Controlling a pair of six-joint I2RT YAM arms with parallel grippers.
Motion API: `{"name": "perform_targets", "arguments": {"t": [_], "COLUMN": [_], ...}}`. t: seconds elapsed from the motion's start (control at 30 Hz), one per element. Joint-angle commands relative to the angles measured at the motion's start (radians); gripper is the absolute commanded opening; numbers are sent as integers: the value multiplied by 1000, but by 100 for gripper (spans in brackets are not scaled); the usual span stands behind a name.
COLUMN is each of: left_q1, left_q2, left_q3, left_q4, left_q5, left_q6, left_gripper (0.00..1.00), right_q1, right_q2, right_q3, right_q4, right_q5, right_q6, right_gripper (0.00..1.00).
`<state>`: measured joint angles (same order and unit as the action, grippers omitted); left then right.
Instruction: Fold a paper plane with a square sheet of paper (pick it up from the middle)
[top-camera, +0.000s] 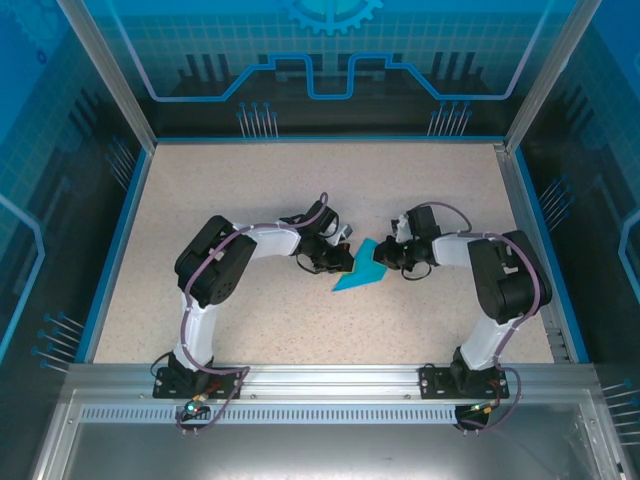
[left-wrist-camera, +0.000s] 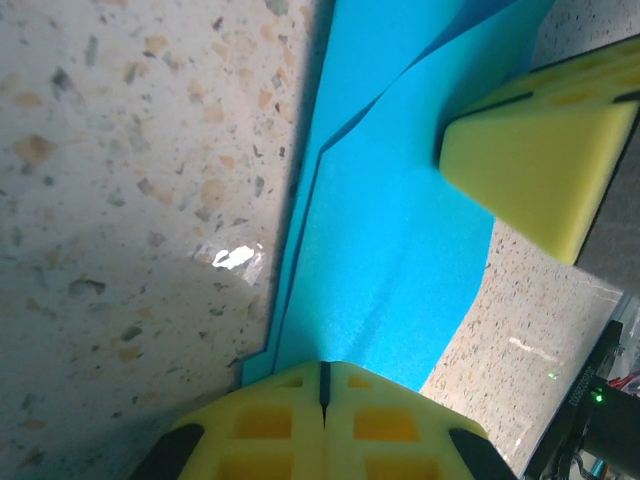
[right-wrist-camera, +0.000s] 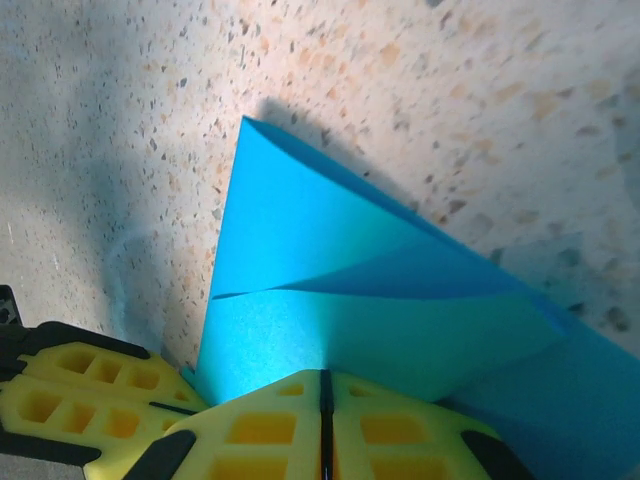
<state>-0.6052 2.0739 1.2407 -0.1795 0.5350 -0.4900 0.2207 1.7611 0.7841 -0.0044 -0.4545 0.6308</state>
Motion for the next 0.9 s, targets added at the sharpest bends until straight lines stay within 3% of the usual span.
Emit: {"name": "perform_targets", "arguments": {"t": [0.0,0.3,0.53,0.7,0.87], "left_q1": [-10,-10,-9,-9,-9], "left_q2": [62,55,51,43,39], "left_q3": [-33,-44,-45,-52,-60], "left_q4": [-150,-150,-147,-149,-153], "left_q5": [-110,-112,-110,-117,-124], "left_q6": [29,31,37,42,47], "left_gripper": [0,0,0,0,0], "right_q1": [-65,-76,5,98,121], "right_q2": [40,30,-134,-72,3], "right_q3": [33,122,10,16,13], "right_q4": [-52,-134,53,21,27], "right_q5": [87,156,72,77,93], "right_q6": [-30,-3,4,66,102], "right_gripper": [9,10,12,11,10]}}
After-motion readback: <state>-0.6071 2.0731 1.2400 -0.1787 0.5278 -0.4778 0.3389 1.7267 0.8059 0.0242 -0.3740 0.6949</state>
